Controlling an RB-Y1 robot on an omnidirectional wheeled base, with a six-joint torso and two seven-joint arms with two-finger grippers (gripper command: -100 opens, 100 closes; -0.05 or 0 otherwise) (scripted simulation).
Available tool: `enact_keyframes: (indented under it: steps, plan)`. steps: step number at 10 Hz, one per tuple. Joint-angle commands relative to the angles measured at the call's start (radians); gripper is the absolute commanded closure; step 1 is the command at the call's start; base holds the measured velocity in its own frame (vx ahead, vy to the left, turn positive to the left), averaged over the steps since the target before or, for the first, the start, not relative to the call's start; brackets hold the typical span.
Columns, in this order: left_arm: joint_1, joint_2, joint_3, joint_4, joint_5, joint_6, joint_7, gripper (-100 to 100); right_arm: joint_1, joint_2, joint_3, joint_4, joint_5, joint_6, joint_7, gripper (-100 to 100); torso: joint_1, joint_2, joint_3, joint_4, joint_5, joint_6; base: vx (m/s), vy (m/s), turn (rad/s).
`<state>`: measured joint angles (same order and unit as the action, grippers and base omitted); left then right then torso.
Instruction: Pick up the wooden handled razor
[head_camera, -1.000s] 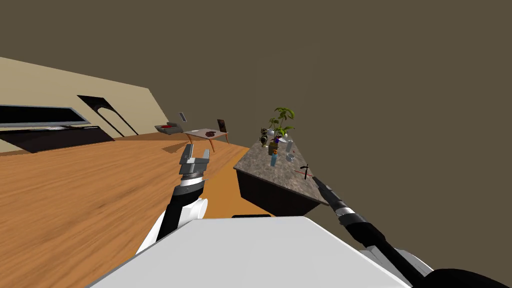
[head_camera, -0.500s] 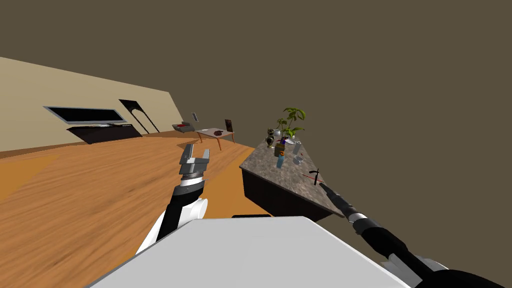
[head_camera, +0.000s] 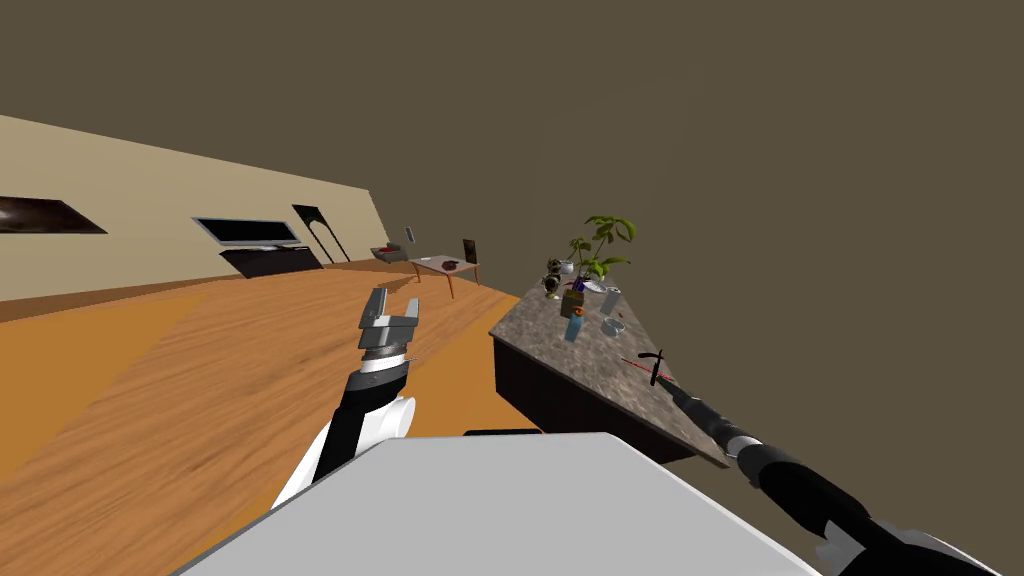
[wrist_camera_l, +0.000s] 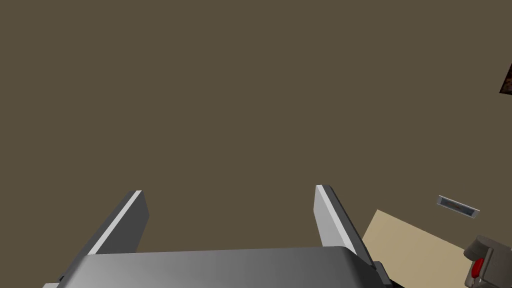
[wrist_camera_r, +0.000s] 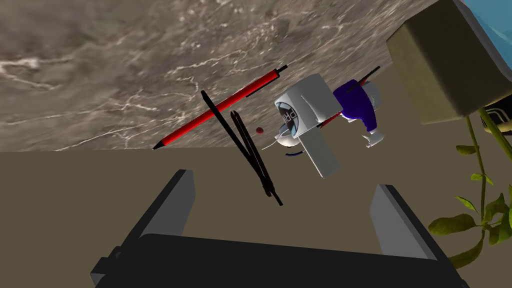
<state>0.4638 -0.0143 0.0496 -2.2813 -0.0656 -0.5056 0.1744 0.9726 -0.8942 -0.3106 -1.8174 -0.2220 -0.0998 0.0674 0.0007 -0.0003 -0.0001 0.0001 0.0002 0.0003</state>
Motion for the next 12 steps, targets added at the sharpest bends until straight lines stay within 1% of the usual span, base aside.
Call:
enact_keyframes:
  steps: [1, 2, 3, 4, 6, 7, 10, 12]
  plan:
    - [0.000, 0.000, 0.000, 0.000, 0.000, 0.000, 0.000, 0, 0.021, -0.050, -0.007, 0.039, -0.009, 0.050, -0.007, -100, 0.000, 0.000, 0.000, 0.000, 0.000, 0.000, 0.015, 0.029, 0.312]
    - [0.000, 0.000, 0.000, 0.000, 0.000, 0.000, 0.000, 0, 0.038, -0.089, -0.012, 0.061, -0.014, 0.074, -0.012, -100, 0.000, 0.000, 0.000, 0.000, 0.000, -0.001, 0.024, 0.027, 0.280]
    - [0.000, 0.000, 0.000, 0.000, 0.000, 0.000, 0.000, 0, 0.038, -0.094, -0.012, 0.061, -0.014, 0.082, -0.012, -100, 0.000, -0.001, 0.000, 0.000, 0.000, 0.000, 0.020, 0.018, 0.046]
    - [0.000, 0.000, 0.000, 0.000, 0.000, 0.000, 0.000, 0, 0.053, -0.128, -0.016, 0.081, -0.019, 0.114, -0.017, -100, 0.000, 0.000, 0.000, 0.000, 0.000, 0.001, 0.015, 0.023, 0.101]
    - [0.000, 0.000, 0.000, 0.000, 0.000, 0.000, 0.000, 0, 0.080, -0.190, -0.019, 0.119, -0.028, 0.176, -0.027, -100, 0.000, -0.001, 0.000, 0.000, 0.000, 0.000, 0.024, 0.021, 0.274]
    - [0.000, 0.000, 0.000, 0.000, 0.000, 0.000, 0.000, 0, 0.080, -0.191, -0.019, 0.119, -0.028, 0.176, -0.027, -100, 0.000, -0.001, -0.001, 0.000, 0.000, 0.000, 0.019, 0.005, 0.056]
    - [0.000, 0.000, 0.000, 0.000, 0.000, 0.000, 0.000, 0, 0.111, -0.269, -0.017, 0.166, -0.038, 0.262, -0.040, -100, -0.001, 0.000, 0.000, 0.000, 0.000, 0.000, 0.019, 0.009, 0.178]
    - [0.000, 0.000, 0.000, 0.000, 0.000, 0.000, 0.000, 0, 0.125, -0.310, -0.011, 0.192, -0.042, 0.313, -0.047, -100, -0.001, -0.001, 0.000, 0.000, 0.000, 0.001, 0.028, 0.001, 0.150]
